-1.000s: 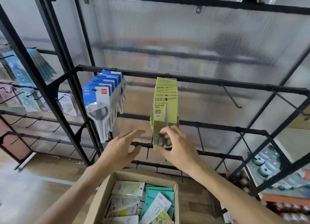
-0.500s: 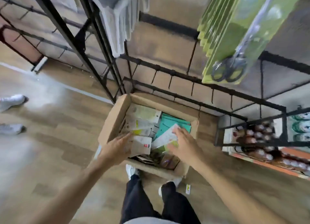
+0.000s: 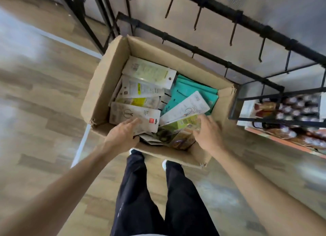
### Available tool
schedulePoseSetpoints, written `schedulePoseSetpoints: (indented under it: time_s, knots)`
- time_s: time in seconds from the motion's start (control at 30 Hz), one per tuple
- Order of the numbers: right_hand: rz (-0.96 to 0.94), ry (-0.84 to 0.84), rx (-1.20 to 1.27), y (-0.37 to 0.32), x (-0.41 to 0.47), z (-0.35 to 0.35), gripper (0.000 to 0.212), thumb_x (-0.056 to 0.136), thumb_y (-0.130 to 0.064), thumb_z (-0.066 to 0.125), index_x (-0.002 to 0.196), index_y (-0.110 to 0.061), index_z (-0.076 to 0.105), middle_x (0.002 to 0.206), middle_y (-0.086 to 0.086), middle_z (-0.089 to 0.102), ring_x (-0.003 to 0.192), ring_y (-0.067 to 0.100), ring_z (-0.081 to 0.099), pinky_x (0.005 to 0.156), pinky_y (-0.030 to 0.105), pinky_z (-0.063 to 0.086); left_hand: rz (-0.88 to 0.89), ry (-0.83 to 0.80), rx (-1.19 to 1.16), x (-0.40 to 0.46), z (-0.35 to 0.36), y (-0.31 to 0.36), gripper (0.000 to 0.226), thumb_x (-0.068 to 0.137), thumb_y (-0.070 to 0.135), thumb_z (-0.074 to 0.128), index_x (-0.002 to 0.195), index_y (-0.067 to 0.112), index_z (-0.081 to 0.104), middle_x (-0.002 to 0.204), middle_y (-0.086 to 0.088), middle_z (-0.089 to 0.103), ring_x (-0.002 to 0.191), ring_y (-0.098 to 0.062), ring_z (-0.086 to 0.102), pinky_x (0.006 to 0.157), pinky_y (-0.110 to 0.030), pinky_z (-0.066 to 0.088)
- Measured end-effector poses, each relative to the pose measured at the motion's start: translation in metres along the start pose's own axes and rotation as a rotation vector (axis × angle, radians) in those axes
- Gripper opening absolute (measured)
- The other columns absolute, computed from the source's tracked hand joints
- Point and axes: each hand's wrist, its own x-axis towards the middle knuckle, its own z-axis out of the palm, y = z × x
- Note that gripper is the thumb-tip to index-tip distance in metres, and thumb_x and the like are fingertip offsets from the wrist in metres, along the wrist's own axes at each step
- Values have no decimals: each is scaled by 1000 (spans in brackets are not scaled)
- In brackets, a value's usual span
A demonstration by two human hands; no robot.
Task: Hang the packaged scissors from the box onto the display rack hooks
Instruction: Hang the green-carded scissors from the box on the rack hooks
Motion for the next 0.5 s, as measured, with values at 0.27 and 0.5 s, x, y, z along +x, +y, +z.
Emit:
schedulePoseSetpoints:
  time_s: [0.27, 0.5]
  knots:
    - [-14, 13, -104, 13, 27, -3, 19, 99, -11, 56, 118, -14, 55, 121, 6, 60, 105, 27, 59, 75, 31, 37, 64, 14, -17, 12, 26, 24, 59, 90, 23, 63, 144, 30, 40, 137, 0, 54, 119, -26, 55, 87, -38, 48]
    - [30, -19, -190, 14, 41, 2, 6, 100, -17, 56, 98, -17, 50, 101, 7, 68, 75, 22, 53, 56, 29, 37, 61, 55, 8, 12, 40, 30, 55, 92, 25, 60, 141, 32, 38, 131, 1, 59, 110, -26, 60, 76, -37, 51]
